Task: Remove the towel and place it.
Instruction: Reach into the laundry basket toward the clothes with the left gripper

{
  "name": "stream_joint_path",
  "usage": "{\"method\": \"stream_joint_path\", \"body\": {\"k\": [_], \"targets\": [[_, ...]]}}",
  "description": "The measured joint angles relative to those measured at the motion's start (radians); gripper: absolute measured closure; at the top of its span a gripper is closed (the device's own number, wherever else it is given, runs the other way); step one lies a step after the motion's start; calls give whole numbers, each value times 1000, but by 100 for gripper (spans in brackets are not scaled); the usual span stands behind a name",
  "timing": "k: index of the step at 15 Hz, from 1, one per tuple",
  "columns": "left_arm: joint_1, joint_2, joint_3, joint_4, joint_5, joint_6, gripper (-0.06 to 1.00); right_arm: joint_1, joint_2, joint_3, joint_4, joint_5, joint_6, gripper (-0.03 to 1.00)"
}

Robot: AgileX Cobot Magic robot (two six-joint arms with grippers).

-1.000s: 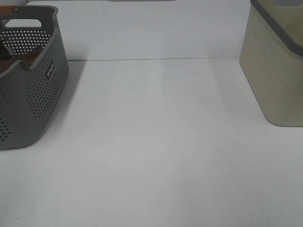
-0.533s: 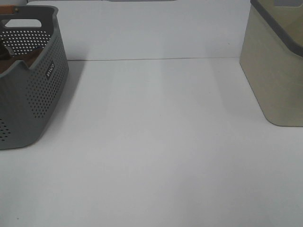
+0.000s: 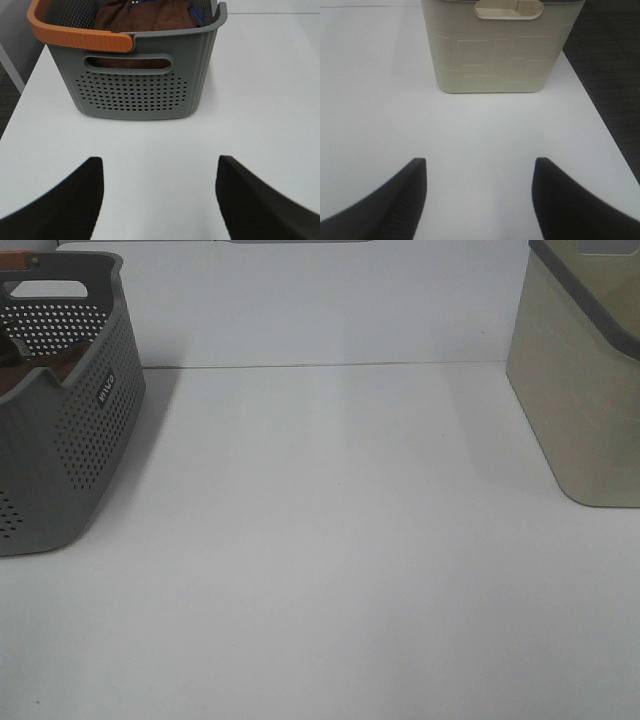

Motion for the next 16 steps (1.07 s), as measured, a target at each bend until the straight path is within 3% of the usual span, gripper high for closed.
{"method": "stream_joint_path", "body": {"k": [16], "targets": [[0,1,-2,0,0,0,32,0,0,0,0,0,0,38]]}}
